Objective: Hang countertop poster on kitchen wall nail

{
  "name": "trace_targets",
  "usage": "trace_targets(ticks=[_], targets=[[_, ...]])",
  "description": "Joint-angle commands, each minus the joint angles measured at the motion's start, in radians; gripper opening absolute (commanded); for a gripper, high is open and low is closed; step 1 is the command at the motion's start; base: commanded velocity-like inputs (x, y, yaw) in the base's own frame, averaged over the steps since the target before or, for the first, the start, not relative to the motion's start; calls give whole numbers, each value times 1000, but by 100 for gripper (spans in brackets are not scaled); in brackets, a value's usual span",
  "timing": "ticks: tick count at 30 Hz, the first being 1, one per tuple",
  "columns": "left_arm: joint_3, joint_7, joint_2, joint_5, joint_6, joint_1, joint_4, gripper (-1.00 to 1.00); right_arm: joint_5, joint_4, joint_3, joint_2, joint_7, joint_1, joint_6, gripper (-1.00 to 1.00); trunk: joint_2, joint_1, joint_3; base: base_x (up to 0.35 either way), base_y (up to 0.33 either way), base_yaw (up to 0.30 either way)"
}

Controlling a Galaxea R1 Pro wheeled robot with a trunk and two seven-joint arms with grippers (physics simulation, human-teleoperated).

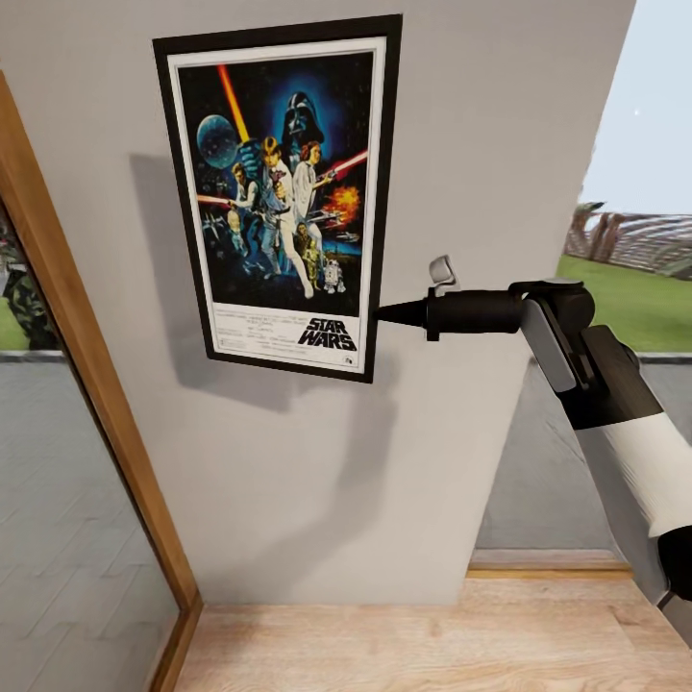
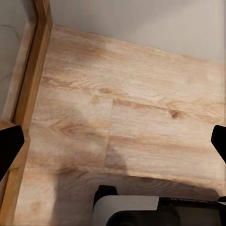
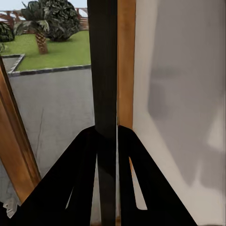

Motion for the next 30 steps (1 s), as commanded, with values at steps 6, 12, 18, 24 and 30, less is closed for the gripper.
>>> trace_targets(ticks=[6,12,18,24,30], targets=[[2,-5,0,4,0,0,-1,100,-7,0,2,-1,-1,-1,7,-100,-2,1,-2,13,-28,0],[1,-5,0,4,0,0,0,100,-7,1,2,-1,-1,-1,7,-100,-2,1,-2,136,-3,0],[2,-5,0,4,0,0,0,100,-7,1,2,-1,-1,-1,7,-100,-2,1,-2,98,-1,0],[4,-5,0,4,0,0,0,100,-7,0,2,-1,-1,-1,7,-100,-2,1,-2,7,0,0],[4,-5,0,4,0,0,-1,100,-7,0,2,-1,-1,-1,7,-100,-2,1,-2,70,0,0]])
